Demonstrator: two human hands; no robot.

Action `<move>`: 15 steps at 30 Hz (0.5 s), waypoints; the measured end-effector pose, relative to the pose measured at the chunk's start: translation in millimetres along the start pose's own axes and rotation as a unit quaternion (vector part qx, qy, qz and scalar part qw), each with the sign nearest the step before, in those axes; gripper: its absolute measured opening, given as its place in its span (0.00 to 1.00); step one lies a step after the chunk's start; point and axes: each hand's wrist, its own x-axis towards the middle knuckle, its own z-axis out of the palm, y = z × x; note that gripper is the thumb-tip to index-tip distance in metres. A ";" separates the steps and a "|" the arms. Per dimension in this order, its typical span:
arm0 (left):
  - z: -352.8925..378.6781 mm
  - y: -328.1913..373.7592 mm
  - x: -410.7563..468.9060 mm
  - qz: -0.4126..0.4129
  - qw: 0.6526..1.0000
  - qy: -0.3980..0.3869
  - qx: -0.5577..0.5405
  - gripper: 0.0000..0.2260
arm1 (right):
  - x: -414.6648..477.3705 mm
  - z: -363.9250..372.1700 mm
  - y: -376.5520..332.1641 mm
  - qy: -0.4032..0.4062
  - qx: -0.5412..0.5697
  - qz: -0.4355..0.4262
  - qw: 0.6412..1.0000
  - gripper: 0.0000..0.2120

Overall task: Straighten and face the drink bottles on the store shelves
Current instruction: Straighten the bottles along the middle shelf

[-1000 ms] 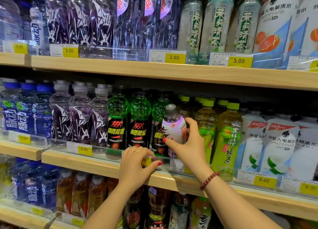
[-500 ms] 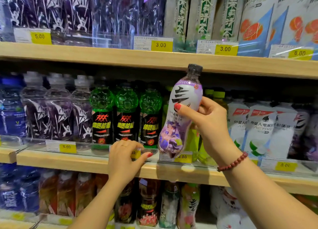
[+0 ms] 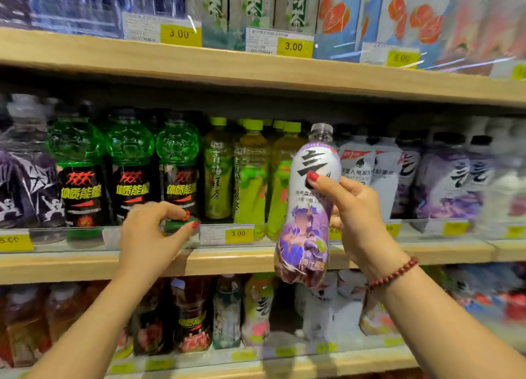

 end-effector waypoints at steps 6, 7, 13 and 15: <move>30.3 99.0 1.1 0.086 0.990 -0.026 -0.105 0.07 | 5.6 -57.7 -1.0 0.025 0.007 0.005 1.000 0.10; 37.7 116.1 -1.1 0.087 0.988 -0.028 -0.124 0.07 | 6.5 -69.5 -1.2 0.025 0.008 0.005 1.000 0.11; 90.6 218.7 -23.2 0.026 0.951 -0.073 -0.298 0.08 | 18.1 -147.5 -3.8 0.006 -0.001 0.002 1.000 0.12; 108.6 247.9 -31.5 -0.011 0.933 -0.134 -0.333 0.17 | 22.8 -171.4 -3.5 -0.009 0.003 -0.006 1.000 0.11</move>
